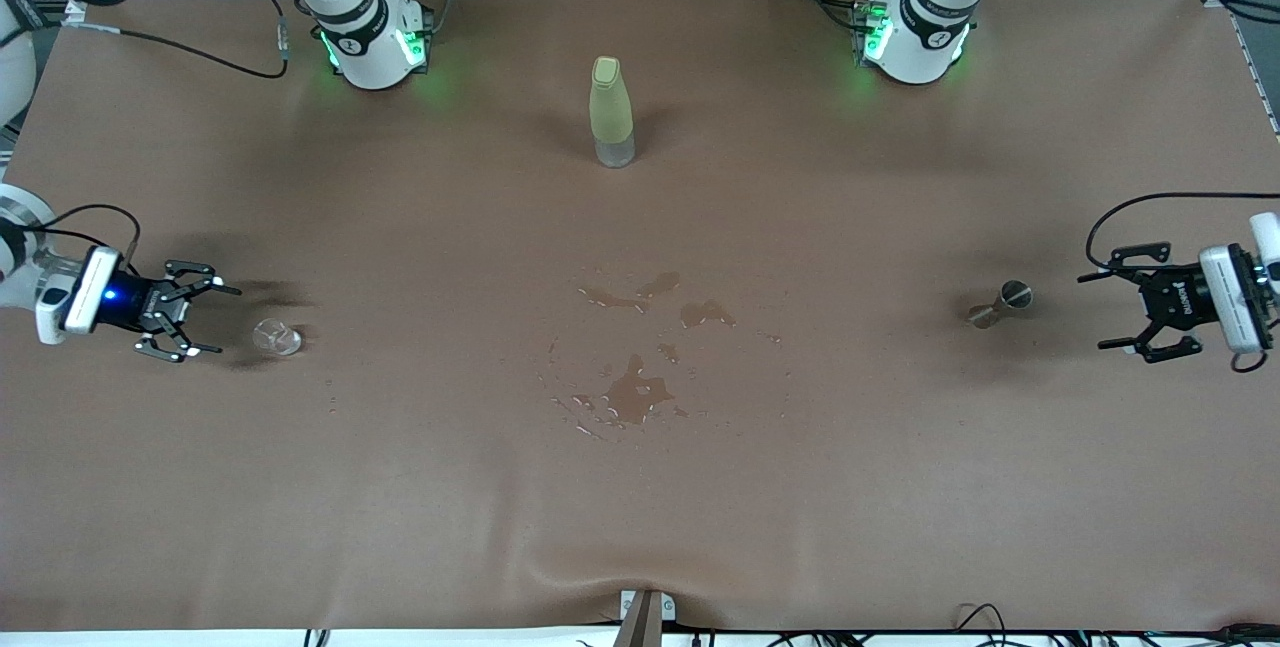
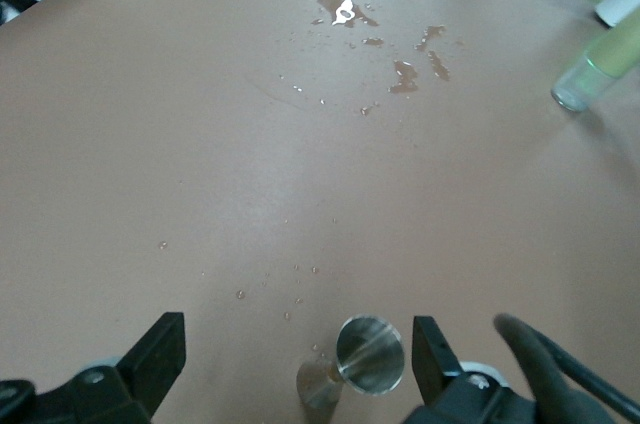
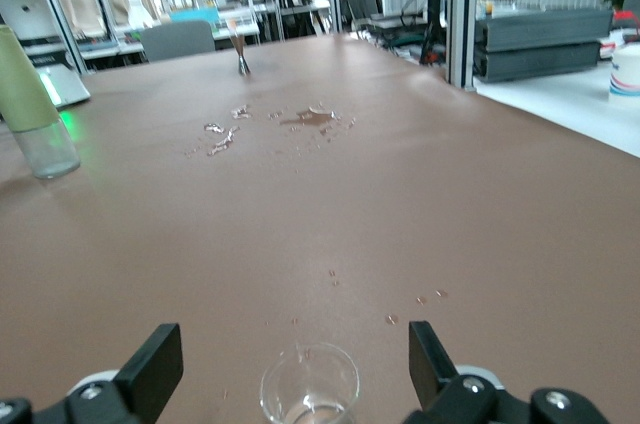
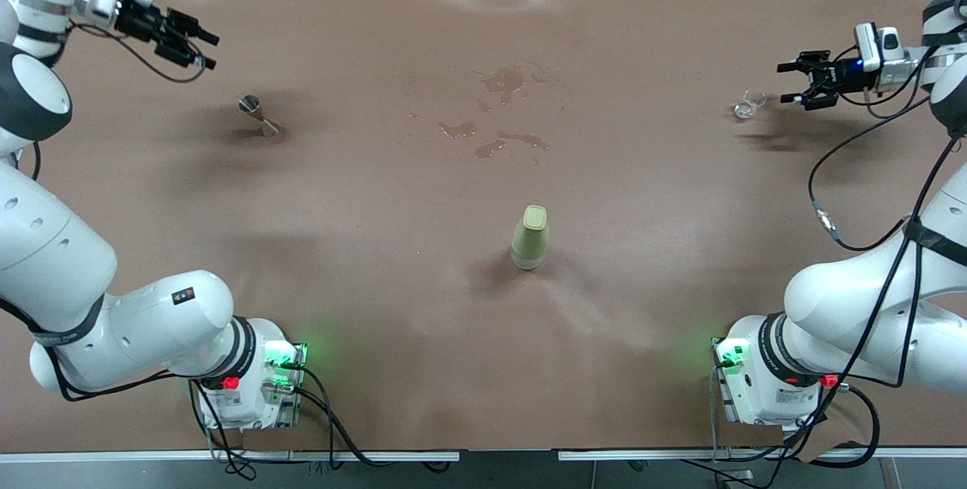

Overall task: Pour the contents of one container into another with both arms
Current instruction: 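Lower the right gripper to the beaker while the left gripper reaches the jigger, then close the right gripper on the beaker while the left gripper grasps the jigger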

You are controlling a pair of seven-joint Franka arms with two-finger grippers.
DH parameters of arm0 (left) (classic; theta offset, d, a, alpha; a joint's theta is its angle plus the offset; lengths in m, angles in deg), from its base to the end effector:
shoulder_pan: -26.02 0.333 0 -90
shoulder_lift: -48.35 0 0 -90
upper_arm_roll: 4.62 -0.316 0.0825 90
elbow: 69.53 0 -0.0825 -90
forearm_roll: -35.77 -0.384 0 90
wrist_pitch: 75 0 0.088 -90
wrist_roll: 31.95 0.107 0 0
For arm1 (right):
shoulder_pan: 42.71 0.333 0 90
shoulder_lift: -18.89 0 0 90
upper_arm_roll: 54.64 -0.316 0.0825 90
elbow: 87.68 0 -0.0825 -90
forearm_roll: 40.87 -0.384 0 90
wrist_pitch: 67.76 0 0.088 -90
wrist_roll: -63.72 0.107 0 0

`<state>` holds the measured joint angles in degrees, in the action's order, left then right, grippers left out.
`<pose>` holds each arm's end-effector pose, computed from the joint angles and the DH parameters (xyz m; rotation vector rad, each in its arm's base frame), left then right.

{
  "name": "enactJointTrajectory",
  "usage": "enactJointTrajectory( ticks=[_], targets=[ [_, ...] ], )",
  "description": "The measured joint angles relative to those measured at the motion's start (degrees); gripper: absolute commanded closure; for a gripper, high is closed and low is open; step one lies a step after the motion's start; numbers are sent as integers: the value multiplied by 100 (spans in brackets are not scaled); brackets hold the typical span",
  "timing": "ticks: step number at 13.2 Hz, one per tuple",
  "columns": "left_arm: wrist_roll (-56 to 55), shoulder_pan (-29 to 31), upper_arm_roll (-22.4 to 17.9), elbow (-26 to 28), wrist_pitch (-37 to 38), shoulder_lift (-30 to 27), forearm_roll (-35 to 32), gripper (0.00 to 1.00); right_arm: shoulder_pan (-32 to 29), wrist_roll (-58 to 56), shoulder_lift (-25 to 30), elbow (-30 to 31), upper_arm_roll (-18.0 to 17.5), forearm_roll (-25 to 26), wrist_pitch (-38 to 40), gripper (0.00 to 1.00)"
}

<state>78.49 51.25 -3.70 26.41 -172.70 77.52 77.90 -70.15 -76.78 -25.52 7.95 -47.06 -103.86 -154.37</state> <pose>0.6003 0.2029 0.3003 1.9598 -1.3629 0.5931 0.5529 -0.2572 0.1586 -1.6289 -1.2690 -1.0696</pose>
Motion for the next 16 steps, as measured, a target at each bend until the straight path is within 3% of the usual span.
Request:
enactJointTrajectory(
  ticks=[8,16],
  targets=[
    [2364,508,28,-21,471,1164,819,0,-160,-556,-948,-470,-2,-405,284,0],
    [3038,507,69,-26,621,1630,901,0,-157,-641,-1261,-607,-245,-586,310,0]
  ],
)
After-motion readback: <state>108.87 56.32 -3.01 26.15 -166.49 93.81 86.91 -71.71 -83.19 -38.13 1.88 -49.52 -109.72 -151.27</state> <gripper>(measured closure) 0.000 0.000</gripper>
